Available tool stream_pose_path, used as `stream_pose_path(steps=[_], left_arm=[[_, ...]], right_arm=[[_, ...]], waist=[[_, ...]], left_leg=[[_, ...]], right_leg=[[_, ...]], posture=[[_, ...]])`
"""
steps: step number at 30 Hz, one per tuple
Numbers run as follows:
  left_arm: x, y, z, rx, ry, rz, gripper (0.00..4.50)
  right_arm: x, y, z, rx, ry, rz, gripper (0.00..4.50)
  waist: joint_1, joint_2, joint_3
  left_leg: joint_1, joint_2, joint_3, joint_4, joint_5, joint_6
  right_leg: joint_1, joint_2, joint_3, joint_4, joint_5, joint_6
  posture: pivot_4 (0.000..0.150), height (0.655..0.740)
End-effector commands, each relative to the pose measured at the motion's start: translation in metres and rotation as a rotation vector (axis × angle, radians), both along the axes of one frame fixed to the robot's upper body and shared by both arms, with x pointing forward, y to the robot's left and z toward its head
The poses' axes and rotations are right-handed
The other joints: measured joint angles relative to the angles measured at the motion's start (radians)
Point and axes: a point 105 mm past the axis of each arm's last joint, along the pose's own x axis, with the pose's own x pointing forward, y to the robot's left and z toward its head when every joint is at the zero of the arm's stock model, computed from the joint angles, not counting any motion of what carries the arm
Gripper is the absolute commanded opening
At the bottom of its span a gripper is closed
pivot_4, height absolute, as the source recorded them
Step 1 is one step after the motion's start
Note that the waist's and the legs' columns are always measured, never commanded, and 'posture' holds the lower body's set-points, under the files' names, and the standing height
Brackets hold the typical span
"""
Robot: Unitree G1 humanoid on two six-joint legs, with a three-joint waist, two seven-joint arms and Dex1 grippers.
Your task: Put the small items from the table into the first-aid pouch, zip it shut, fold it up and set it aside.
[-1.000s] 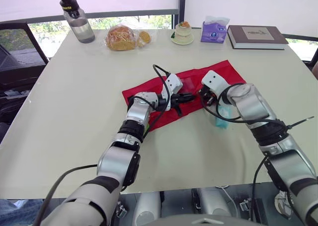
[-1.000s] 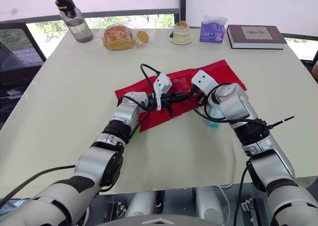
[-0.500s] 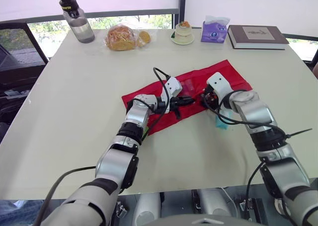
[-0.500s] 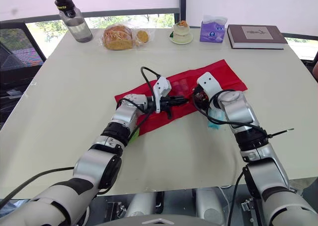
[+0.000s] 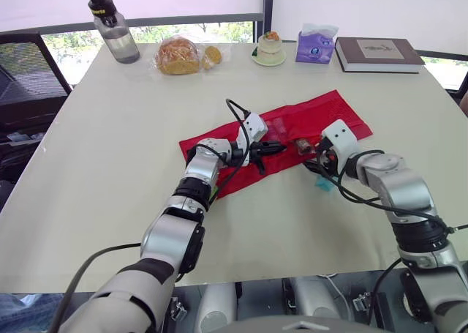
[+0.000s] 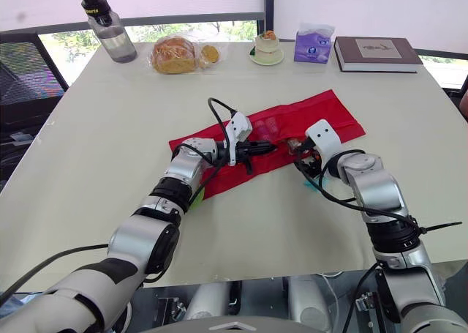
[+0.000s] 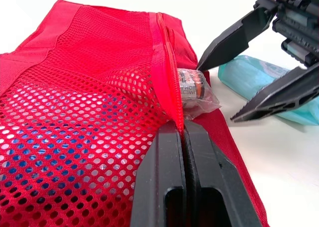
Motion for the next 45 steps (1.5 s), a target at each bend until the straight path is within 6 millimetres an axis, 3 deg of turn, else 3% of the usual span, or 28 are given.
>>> stream_pose_path(steps=[1,2,6,7,13,18,34,39,45], left_arm=[[0.000,-0.005,0.010,-0.009,-0.038,-0.021,0.00],[-0.001,-0.006,0.009,-0.007,-0.038,-0.032,0.00],[-0.006,-0.007,0.006,0.004,-0.040,-0.064,0.00],[-0.007,-0.007,0.006,0.003,-0.040,-0.066,0.00],[-0.009,-0.008,0.006,0.004,-0.040,-0.080,0.00],[-0.013,-0.010,0.004,0.010,-0.038,-0.102,0.00],[-0.012,-0.012,0.008,0.003,-0.053,-0.105,0.00],[0.005,0.006,0.014,0.017,-0.076,0.007,0.00],[0.011,0.025,0.023,0.029,-0.082,0.024,0.00]], right_arm=[[-0.001,0.000,0.016,0.018,-0.057,0.016,2.77],[-0.001,0.001,0.014,0.011,-0.054,0.026,2.43],[0.002,0.007,0.007,0.018,-0.046,0.034,0.36],[0.004,0.009,0.005,0.017,-0.047,0.034,0.14],[0.017,0.016,0.002,0.003,-0.093,0.026,0.14],[0.031,0.027,0.013,0.063,-0.177,-0.004,0.14],[0.050,0.059,0.029,0.168,-0.329,0.030,0.14],[0.039,0.053,0.035,0.186,-0.345,0.074,0.14],[-0.004,0.034,0.047,0.184,-0.396,0.182,0.14]], waist=[[0.000,0.000,0.000],[0.000,0.000,0.000],[-0.001,0.000,0.000],[-0.001,0.000,0.000],[-0.002,0.000,0.000],[-0.003,0.000,0.000],[-0.006,0.001,0.000],[-0.006,0.001,0.001],[-0.006,0.001,0.001]], left_leg=[[0.000,0.000,0.000,0.000,0.000,0.000],[0.000,0.000,0.000,0.000,0.000,0.000],[0.000,0.000,0.000,0.000,0.000,0.000],[0.000,0.000,0.000,0.000,0.000,0.000],[0.000,0.000,0.000,0.000,0.000,0.000],[0.000,0.000,0.000,0.000,0.000,0.000],[0.000,0.000,0.000,-0.001,0.000,0.000],[0.000,0.000,0.000,-0.001,0.000,0.000],[0.000,0.000,0.000,-0.001,0.000,0.000]], right_leg=[[0.000,0.000,0.000,0.000,0.000,0.000],[0.000,0.000,0.000,0.000,0.000,0.000],[0.000,0.000,0.000,0.000,0.000,0.000],[0.000,0.000,0.000,0.000,0.000,0.000],[0.000,0.000,0.000,0.000,0.000,0.000],[0.000,0.000,0.000,0.000,0.000,0.000],[0.000,0.000,0.000,0.000,0.000,0.000],[0.000,0.000,0.000,0.000,0.000,0.000],[0.000,0.000,0.000,-0.001,0.000,0.000]], posture=[[0.150,0.7387],[0.150,0.7387],[0.150,0.7387],[0.150,0.7387],[0.150,0.7387],[0.150,0.7387],[0.150,0.7387],[0.150,0.7387],[0.150,0.7387]])
